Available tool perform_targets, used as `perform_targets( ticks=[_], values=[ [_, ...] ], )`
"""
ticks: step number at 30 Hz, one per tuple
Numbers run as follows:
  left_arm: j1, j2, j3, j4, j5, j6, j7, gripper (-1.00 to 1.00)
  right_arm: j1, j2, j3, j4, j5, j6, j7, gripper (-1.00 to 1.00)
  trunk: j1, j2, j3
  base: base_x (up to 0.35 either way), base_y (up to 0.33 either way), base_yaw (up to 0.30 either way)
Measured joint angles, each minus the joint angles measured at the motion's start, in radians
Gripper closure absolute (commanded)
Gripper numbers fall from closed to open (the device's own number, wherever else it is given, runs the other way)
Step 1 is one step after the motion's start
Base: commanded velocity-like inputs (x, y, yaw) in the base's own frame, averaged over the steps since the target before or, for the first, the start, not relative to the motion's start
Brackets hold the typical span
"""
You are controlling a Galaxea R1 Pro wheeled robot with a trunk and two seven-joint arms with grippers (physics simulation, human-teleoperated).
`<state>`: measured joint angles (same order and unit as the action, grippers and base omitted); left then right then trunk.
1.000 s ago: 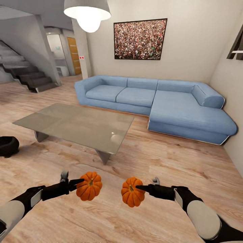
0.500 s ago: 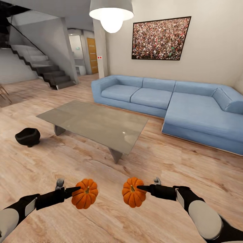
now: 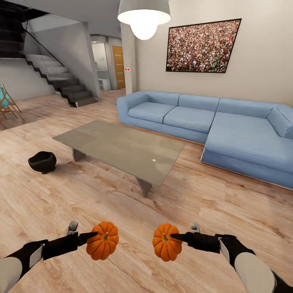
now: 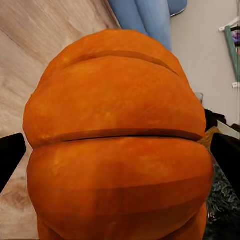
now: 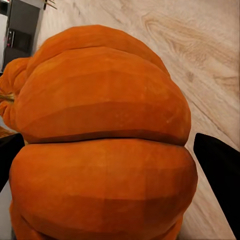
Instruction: Place each of the two pumpkins and all three candles from the living room inside a cabinet in the living room (use any cabinet), then make sure every cabinet is closed, and position the cauldron so it is next to a table in the living room.
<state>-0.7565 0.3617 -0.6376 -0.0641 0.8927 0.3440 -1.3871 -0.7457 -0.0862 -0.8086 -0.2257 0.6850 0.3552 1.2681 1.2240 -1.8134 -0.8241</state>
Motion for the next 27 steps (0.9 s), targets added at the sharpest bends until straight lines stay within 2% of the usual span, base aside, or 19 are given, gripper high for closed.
perform_targets(
  ticks=[6,12,18,27],
  values=[
    [0.000,0.003,-0.007,0.001,0.000,-0.016,0.003,1.00,0.002,-0.001,-0.004,-0.004,-0.007,-0.007,-0.004,1.00,0.000,0.000,-0.002,0.000,0.000,0.057],
    [-0.006,0.004,0.009,-0.011,0.011,-0.014,-0.003,1.00,0.002,0.000,-0.004,-0.004,-0.012,-0.008,-0.008,1.00,0.000,0.000,-0.008,0.000,0.000,0.193],
    [-0.007,0.008,0.003,-0.011,0.011,-0.019,0.001,1.00,0.002,0.003,-0.005,-0.002,-0.013,-0.007,-0.007,1.00,0.000,0.000,-0.014,0.011,0.000,0.211],
    [-0.007,0.011,-0.001,-0.004,0.011,-0.019,-0.001,1.00,0.002,0.003,-0.004,0.006,-0.014,-0.007,0.002,1.00,0.000,0.000,-0.024,0.263,0.000,0.226]
  ],
)
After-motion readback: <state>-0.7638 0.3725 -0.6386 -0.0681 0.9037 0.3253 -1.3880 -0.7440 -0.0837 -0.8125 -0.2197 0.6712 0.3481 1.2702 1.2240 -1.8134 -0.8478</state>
